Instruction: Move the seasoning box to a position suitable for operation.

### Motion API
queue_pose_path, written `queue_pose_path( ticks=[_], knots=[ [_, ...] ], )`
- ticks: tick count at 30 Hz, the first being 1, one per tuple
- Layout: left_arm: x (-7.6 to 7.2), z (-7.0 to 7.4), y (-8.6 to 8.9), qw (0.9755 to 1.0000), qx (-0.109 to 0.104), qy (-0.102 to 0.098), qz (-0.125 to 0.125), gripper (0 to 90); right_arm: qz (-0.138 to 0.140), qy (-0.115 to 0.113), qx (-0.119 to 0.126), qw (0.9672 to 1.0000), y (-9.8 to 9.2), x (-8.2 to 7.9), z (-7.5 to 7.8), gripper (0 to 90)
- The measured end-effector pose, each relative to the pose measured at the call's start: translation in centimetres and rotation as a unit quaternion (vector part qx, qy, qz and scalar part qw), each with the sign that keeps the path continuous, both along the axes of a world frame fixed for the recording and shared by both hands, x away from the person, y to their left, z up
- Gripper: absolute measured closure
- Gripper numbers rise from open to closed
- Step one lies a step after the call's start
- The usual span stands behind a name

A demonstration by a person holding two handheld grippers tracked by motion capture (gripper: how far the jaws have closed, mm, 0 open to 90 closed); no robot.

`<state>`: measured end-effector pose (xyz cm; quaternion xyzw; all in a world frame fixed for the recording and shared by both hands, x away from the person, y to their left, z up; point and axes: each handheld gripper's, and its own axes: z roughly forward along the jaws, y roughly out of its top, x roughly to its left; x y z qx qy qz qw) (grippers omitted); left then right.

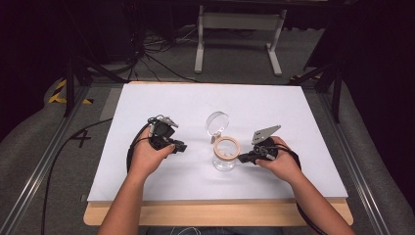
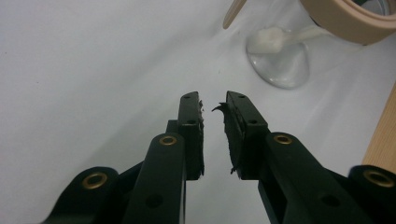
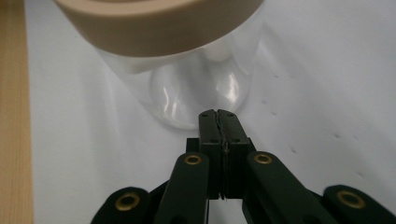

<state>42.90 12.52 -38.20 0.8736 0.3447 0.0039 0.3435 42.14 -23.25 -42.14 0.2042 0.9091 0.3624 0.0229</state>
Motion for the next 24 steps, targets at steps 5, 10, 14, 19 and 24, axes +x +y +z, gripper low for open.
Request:
queue_pose_path(
  ticks=[5, 10, 14, 19, 24],
  knots=[
    [0.0, 0.0, 0.2, 1.0000, -0.002, -0.003, 0.002, 76.6, 0.023, 0.008, -0.002, 0.9997, 1.3, -0.6, 0.0, 89.6],
    [0.1, -0.1, 0.2, 1.0000, -0.005, -0.003, 0.002, 76.6, 0.038, 0.009, -0.006, 0.9992, 2.2, -1.1, 0.1, 89.8],
    [0.2, -0.1, 0.2, 1.0000, -0.007, -0.001, 0.003, 76.6, 0.042, 0.008, 0.002, 0.9991, 2.6, -1.2, -0.1, 89.7],
    [0.2, -0.3, 0.2, 1.0000, -0.007, 0.002, 0.003, 76.6, 0.045, 0.007, 0.002, 0.9990, 2.9, -1.3, -0.1, 89.7],
    [0.2, -0.3, 0.2, 0.9999, -0.009, 0.000, 0.006, 76.6, 0.048, 0.009, 0.003, 0.9988, 3.3, -1.5, -0.3, 89.6]
  ],
)
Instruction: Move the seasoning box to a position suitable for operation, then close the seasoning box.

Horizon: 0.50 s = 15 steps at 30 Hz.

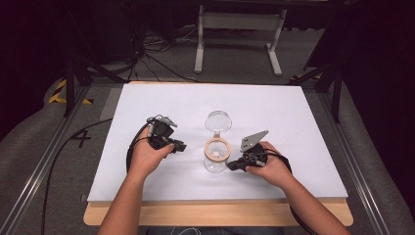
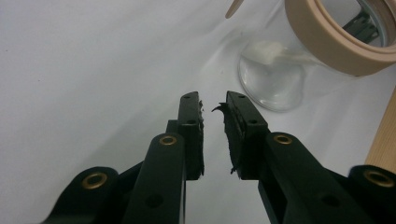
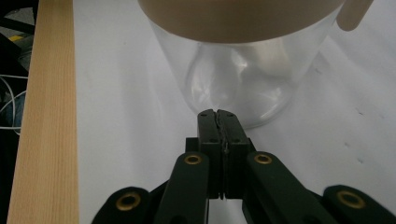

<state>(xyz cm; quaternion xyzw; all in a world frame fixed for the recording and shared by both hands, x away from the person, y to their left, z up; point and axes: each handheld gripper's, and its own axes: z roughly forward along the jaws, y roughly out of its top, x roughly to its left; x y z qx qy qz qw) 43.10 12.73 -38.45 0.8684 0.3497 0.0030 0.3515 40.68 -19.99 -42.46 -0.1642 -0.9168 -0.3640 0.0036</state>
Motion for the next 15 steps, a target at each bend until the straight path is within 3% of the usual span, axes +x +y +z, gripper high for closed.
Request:
queue_pose_path(
  ticks=[4, 8, 11, 12, 15],
  knots=[
    [0.2, 0.2, -0.1, 1.0000, -0.002, -0.005, -0.003, 76.8, -0.001, 0.010, 0.011, 0.9999, -0.4, -0.2, 0.5, 89.7],
    [0.4, 0.7, -0.2, 0.9998, -0.018, -0.011, -0.002, 78.3, -0.017, 0.002, 0.035, 0.9992, -1.5, -0.5, 2.1, 89.8],
    [0.6, 1.3, -0.4, 0.9996, -0.019, -0.020, -0.007, 81.2, -0.028, -0.010, 0.051, 0.9983, -1.9, -0.8, 3.2, 89.8],
    [0.7, 1.7, -0.6, 0.9990, -0.034, -0.028, -0.008, 82.4, -0.029, -0.013, 0.057, 0.9979, -1.9, -0.9, 3.5, 89.8],
    [1.0, 2.4, -0.9, 0.9980, -0.051, -0.037, -0.012, 85.9, -0.033, -0.020, 0.074, 0.9965, -1.7, -1.1, 4.4, 89.8]
  ],
)
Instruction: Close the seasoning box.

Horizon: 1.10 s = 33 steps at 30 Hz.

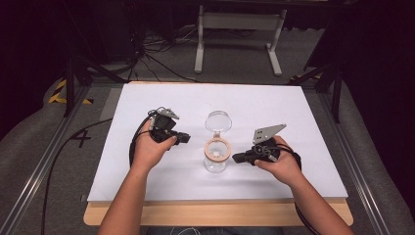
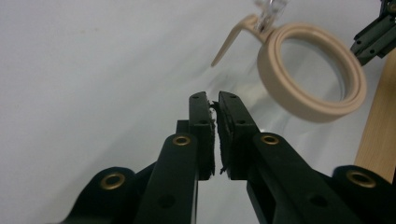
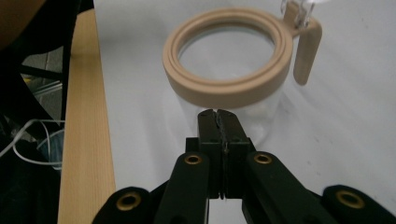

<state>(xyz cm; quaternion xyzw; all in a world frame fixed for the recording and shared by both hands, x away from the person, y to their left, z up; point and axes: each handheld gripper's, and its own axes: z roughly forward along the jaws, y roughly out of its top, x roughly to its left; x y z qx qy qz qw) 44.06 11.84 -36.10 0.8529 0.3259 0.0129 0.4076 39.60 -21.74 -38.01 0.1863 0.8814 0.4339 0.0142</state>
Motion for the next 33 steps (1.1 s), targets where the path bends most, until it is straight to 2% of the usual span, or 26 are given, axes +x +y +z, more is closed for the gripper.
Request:
queue_pose_path(
  ticks=[2, 4, 6, 9, 14, 18, 20, 30, 33],
  knots=[
    [0.3, 0.4, -0.3, 1.0000, -0.009, -0.002, 0.000, 87.9, -0.001, -0.007, 0.010, 0.9999, 0.3, -0.1, 0.5, 89.8],
    [0.5, 0.7, -0.5, 0.9999, -0.007, -0.008, 0.005, 89.2, -0.004, -0.010, 0.017, 0.9998, 0.5, -0.3, 0.9, 89.8],
    [0.9, 1.3, -0.9, 0.9993, -0.029, -0.023, 0.003, 89.4, -0.013, -0.019, 0.028, 0.9993, 0.8, -0.4, 1.3, 89.8],
    [1.6, 1.7, -1.1, 0.9977, -0.063, -0.026, 0.008, 89.7, -0.020, -0.025, 0.038, 0.9988, 1.1, -0.5, 1.6, 89.8],
    [2.8, 1.8, -1.9, 0.9953, -0.092, -0.022, 0.022, 88.9, -0.017, -0.028, 0.046, 0.9984, 1.6, -0.4, 1.8, 89.8],
    [3.2, 2.0, -2.7, 0.9924, -0.119, -0.028, 0.013, 88.8, -0.019, -0.030, 0.053, 0.9980, 1.8, -0.3, 2.0, 89.7],
    [3.3, 2.2, -3.0, 0.9920, -0.120, -0.037, 0.010, 88.4, -0.020, -0.031, 0.058, 0.9976, 1.9, -0.1, 2.0, 89.8],
    [3.3, 2.3, -3.4, 0.9915, -0.122, -0.044, 0.005, 87.5, -0.040, -0.024, 0.077, 0.9959, 2.1, 0.4, 2.0, 89.7],
    [3.1, 2.4, -3.5, 0.9912, -0.123, -0.048, -0.006, 87.4, -0.047, -0.022, 0.082, 0.9952, 2.0, 0.6, 2.0, 89.8]
  ],
)
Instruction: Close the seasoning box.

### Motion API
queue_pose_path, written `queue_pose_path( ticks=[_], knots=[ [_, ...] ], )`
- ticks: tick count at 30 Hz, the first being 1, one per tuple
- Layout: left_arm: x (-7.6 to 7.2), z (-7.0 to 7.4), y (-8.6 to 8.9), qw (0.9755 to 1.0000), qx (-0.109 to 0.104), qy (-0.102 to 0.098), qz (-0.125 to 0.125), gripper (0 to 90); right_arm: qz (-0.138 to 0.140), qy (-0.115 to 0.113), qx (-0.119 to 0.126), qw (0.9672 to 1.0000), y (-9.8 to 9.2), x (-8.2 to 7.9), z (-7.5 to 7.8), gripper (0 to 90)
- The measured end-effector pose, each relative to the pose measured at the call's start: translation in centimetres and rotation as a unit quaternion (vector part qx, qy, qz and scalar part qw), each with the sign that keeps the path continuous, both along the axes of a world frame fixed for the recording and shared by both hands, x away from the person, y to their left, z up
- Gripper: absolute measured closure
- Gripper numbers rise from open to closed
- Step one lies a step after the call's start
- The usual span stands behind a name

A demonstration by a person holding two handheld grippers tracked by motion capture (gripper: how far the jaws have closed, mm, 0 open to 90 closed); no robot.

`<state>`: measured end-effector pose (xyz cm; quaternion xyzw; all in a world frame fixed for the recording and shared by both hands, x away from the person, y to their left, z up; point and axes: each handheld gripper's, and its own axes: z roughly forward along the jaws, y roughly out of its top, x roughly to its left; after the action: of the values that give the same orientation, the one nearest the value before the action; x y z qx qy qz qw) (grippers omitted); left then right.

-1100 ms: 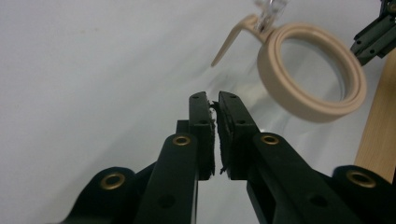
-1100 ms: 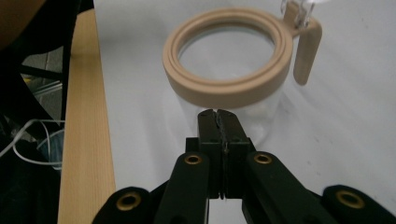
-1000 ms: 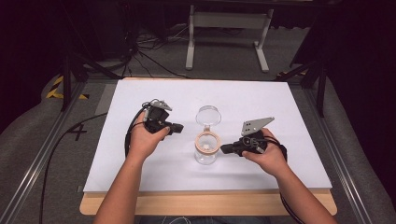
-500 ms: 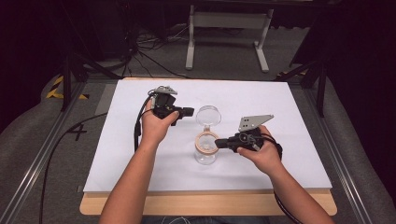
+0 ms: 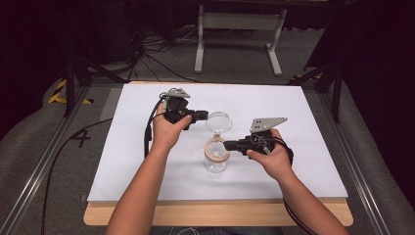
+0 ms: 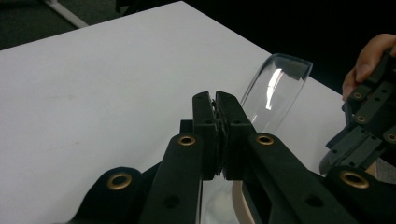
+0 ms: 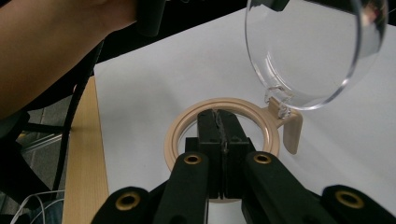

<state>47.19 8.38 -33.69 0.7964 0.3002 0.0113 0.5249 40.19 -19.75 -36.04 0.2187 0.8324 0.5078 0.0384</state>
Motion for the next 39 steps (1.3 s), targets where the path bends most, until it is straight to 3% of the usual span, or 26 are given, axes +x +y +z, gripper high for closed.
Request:
queue_pose_path(
  ticks=[12, 22, 28, 37, 39],
  knots=[
    [-1.5, 0.4, -0.8, 0.9993, 0.023, -0.019, -0.023, 85.9, -0.003, 0.008, 0.006, 0.9999, -0.1, 0.0, 0.0, 89.7],
    [-2.8, 0.6, 0.2, 0.9989, 0.035, -0.021, -0.024, 85.8, 0.010, 0.016, -0.010, 0.9998, 0.1, -0.4, -0.1, 89.8],
    [-4.2, 0.6, 1.2, 0.9973, 0.064, -0.025, -0.028, 85.8, 0.023, 0.019, -0.027, 0.9992, 0.2, -0.7, -0.1, 89.8],
    [-6.2, -0.6, 2.8, 0.9966, 0.078, -0.015, -0.021, 85.3, 0.033, 0.027, -0.045, 0.9981, 0.3, -1.0, -0.2, 89.8],
    [-6.5, -0.7, 3.2, 0.9944, 0.104, -0.008, -0.017, 84.9, 0.035, 0.029, -0.052, 0.9976, 0.3, -1.1, -0.3, 89.8]
  ],
)
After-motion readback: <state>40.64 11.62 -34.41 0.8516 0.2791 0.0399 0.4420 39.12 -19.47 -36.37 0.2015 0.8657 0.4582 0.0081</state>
